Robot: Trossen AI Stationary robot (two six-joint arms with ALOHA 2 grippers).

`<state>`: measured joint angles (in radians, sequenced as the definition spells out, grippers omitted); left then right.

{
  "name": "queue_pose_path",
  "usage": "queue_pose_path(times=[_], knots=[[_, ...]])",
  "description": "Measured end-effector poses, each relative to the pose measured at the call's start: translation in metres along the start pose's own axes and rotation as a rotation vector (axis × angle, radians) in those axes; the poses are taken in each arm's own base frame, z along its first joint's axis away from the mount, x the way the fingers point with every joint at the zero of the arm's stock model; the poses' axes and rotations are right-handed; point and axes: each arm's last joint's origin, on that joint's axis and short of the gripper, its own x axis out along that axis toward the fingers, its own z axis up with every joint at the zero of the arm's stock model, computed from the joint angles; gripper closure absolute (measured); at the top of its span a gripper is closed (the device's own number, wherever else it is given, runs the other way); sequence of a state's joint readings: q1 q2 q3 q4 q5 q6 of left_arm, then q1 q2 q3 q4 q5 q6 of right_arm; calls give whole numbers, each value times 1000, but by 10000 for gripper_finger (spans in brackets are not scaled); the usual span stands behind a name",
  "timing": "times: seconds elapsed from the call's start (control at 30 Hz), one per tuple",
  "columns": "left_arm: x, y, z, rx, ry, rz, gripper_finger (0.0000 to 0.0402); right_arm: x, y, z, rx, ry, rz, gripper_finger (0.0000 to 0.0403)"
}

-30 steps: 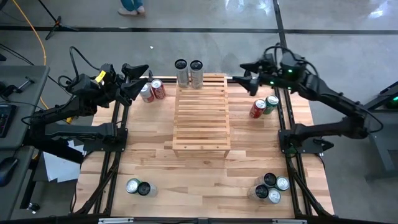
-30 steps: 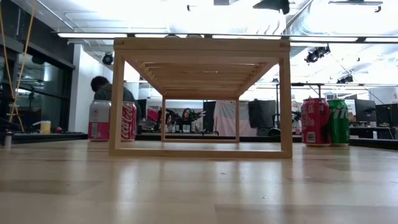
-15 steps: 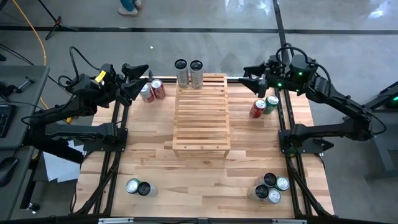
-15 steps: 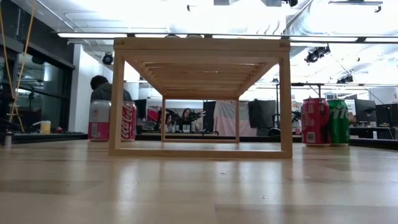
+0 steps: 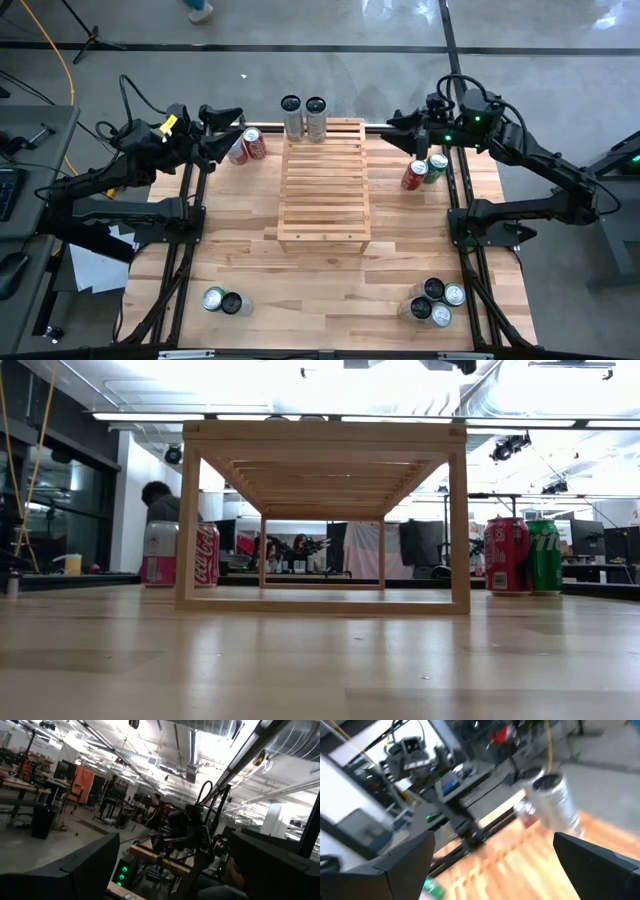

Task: Place canned beverage on shelf
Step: Put the left white pink soda can on the shelf

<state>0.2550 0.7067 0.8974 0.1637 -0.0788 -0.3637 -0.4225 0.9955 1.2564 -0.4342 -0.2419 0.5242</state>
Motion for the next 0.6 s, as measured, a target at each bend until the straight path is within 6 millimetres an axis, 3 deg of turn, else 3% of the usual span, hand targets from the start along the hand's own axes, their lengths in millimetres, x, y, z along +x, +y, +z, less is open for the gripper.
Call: queue_pose_path(times=[0.17, 0.43, 0.6], knots=[[0, 2, -5, 4, 46, 25, 37, -2, -3, -24, 188, 274, 1, 11], [-1, 5, -12, 11, 118, 59, 37, -22, 17, -89, 471, 851, -204, 11], [-1, 6, -15, 15, 156, 73, 37, -33, 36, -118, 623, 999, -377, 11]])
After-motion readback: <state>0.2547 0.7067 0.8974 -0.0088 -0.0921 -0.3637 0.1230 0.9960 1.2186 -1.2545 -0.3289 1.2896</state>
